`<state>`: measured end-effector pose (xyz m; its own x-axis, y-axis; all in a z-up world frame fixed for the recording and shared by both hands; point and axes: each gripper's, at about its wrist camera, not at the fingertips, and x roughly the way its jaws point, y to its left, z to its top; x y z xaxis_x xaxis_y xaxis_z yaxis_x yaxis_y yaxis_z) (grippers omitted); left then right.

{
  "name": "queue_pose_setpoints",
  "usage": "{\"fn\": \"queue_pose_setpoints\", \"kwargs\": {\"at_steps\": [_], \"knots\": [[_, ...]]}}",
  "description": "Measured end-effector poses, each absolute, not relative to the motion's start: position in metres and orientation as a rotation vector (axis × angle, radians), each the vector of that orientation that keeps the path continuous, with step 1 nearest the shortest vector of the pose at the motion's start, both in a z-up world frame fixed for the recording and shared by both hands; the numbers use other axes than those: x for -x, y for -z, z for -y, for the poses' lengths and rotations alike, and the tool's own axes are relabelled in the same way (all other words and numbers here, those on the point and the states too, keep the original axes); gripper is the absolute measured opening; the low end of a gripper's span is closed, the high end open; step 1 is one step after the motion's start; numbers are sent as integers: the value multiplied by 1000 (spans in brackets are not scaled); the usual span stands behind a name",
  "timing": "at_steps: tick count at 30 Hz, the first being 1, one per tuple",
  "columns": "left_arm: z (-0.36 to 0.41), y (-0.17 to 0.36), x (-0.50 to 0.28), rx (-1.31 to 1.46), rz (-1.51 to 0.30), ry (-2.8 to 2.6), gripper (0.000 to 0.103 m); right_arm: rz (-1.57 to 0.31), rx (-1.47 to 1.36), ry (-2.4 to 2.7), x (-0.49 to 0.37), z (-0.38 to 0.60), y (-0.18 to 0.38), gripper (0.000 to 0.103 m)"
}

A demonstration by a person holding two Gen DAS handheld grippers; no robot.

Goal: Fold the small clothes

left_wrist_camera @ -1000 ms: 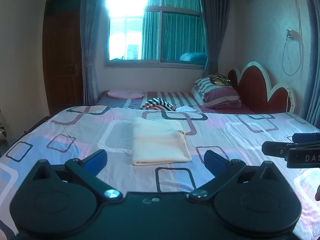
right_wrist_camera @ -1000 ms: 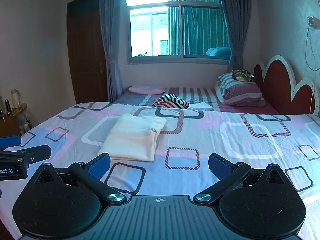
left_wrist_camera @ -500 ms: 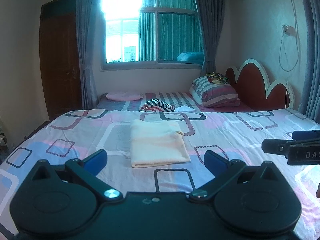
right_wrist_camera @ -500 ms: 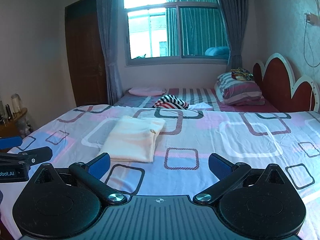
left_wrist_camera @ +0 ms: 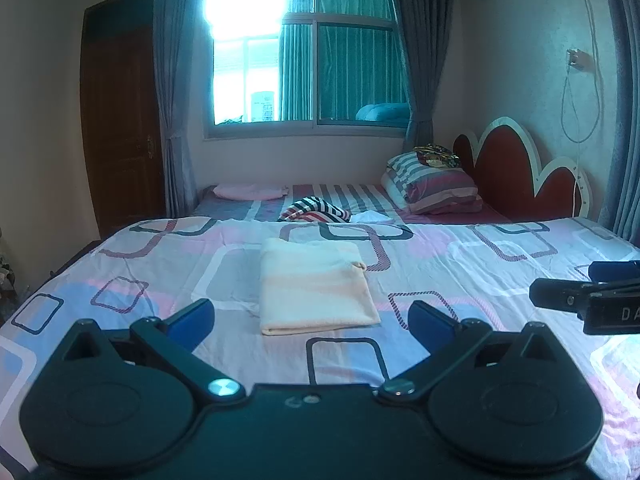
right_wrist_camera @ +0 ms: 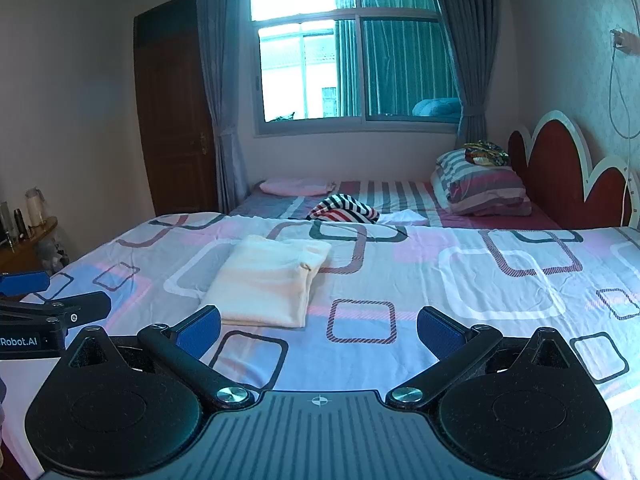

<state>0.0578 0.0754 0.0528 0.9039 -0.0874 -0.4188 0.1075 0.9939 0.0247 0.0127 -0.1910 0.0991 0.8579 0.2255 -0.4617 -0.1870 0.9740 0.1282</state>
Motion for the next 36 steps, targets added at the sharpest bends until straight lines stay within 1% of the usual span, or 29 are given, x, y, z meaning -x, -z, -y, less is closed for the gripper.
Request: {"fn": "queue_pose_setpoints", "kwargs": {"at_steps": [36], "knots": [[-75, -49, -61, -10, -440, 107, 102, -503, -83, -254, -15, 193, -100, 103]]}}
